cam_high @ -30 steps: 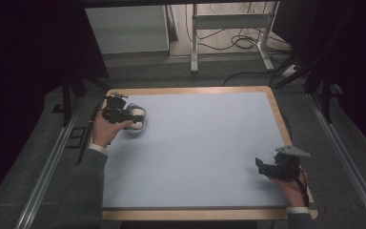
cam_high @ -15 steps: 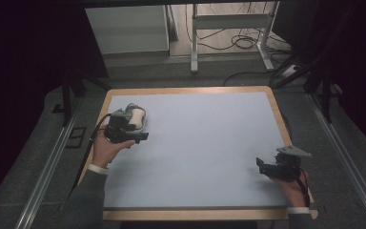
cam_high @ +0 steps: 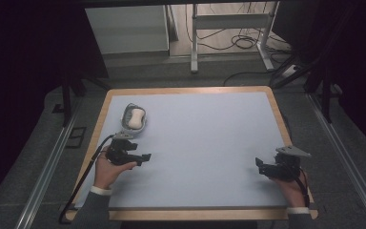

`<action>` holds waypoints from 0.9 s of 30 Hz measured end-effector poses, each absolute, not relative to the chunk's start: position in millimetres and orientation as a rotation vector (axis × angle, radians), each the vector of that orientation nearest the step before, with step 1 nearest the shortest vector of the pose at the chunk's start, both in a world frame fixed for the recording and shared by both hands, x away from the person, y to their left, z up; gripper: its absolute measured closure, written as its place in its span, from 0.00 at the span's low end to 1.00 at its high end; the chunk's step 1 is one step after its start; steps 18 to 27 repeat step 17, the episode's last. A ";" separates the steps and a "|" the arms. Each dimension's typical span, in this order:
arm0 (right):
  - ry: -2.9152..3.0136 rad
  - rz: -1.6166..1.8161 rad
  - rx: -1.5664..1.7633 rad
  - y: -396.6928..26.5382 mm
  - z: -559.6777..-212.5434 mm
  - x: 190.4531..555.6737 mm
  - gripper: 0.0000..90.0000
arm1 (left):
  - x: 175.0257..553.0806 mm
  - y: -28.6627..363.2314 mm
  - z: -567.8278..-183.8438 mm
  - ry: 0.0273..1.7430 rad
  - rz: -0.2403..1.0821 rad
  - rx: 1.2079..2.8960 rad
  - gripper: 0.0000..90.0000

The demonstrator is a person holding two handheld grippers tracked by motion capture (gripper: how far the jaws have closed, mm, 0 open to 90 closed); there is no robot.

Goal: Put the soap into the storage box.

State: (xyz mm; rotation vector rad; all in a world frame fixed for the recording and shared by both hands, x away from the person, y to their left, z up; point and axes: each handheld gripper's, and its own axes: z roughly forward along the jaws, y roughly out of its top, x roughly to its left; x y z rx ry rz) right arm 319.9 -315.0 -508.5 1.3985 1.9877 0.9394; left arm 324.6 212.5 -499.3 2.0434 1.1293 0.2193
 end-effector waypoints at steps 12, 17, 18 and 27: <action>1.958 0.956 1.344 -309.7 -503.6 316.6 0.08 | 324.6 214.3 -501.4 1.138 0.229 2.027 0.25; 1.973 0.941 1.352 -308.0 -507.7 317.8 0.08 | 325.6 216.7 -499.8 1.143 0.231 2.010 0.25; 1.973 0.941 1.352 -308.0 -507.7 317.8 0.08 | 325.6 216.7 -499.8 1.143 0.231 2.010 0.25; 1.973 0.941 1.352 -308.0 -507.7 317.8 0.08 | 325.6 216.7 -499.8 1.143 0.231 2.010 0.25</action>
